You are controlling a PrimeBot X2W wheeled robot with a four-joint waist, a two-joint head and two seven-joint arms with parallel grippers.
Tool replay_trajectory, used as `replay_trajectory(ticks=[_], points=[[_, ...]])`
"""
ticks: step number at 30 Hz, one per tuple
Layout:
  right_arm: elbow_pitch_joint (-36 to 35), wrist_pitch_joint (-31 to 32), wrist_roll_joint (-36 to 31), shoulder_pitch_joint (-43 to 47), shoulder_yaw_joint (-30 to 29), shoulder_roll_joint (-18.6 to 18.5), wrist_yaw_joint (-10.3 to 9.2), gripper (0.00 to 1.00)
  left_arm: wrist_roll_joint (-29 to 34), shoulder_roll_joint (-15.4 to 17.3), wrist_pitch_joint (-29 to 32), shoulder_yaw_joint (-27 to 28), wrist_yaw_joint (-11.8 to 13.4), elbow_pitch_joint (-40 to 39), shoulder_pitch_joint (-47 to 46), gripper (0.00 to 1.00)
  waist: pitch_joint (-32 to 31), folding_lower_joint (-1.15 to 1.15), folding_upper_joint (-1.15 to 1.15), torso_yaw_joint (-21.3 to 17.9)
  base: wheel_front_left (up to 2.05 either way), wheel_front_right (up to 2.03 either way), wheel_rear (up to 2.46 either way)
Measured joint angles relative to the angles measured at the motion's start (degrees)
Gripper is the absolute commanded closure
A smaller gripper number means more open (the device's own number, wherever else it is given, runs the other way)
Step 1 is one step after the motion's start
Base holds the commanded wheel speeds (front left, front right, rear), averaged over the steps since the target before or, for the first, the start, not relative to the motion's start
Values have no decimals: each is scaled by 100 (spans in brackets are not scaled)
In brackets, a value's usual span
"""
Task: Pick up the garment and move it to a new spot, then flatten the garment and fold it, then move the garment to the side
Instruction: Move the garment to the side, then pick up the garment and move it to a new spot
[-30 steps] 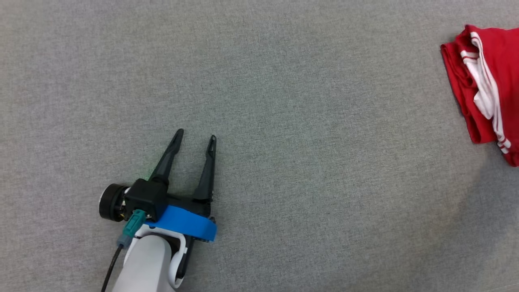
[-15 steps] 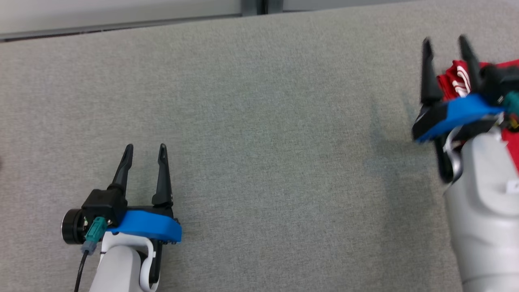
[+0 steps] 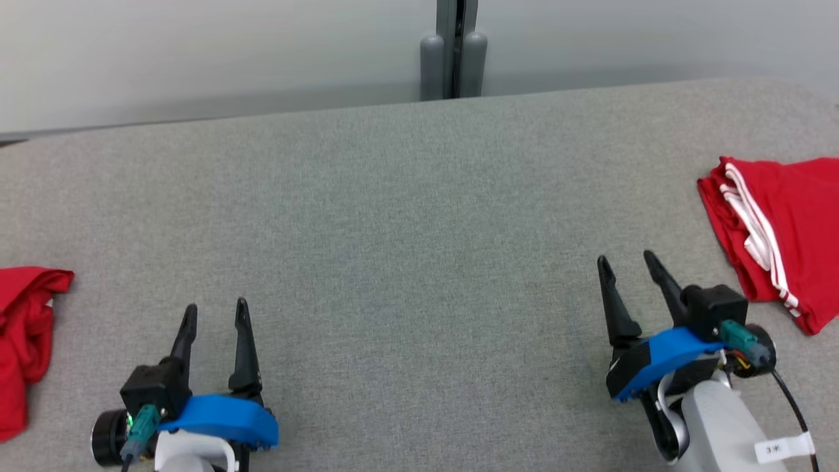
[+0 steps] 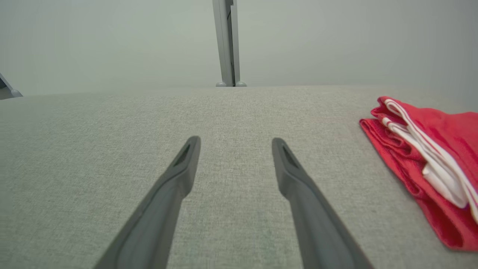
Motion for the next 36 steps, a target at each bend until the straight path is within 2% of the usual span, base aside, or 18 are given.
replay_trajectory(ticks=[9, 15, 28, 32, 36], points=[[-12, 0, 163, 491, 310, 2, 0, 0, -130, -1, 0, -69, 107, 57, 561, 0, -583, 0, 0, -8, 0, 0, 0], [20, 0, 313, 776, 392, 3, 0, 0, -56, -2, 0, -265, 65, 30, 841, 0, -884, -1, 0, 27, 0, 0, 0], [109, 0, 401, 841, 494, 3, 0, 0, -81, -4, 0, -346, 108, -74, 941, 0, -931, -1, 0, 62, 0, 0, 0], [130, 0, 399, 839, 508, 2, 0, 0, -119, -4, 0, -337, 163, -73, 917, 0, -912, 1, 0, 244, 0, 0, 0], [116, 0, 399, 836, 520, 2, -1, 0, -181, -7, 0, -350, 203, -66, 811, 0, -935, 0, 0, 651, 0, 0, 0]])
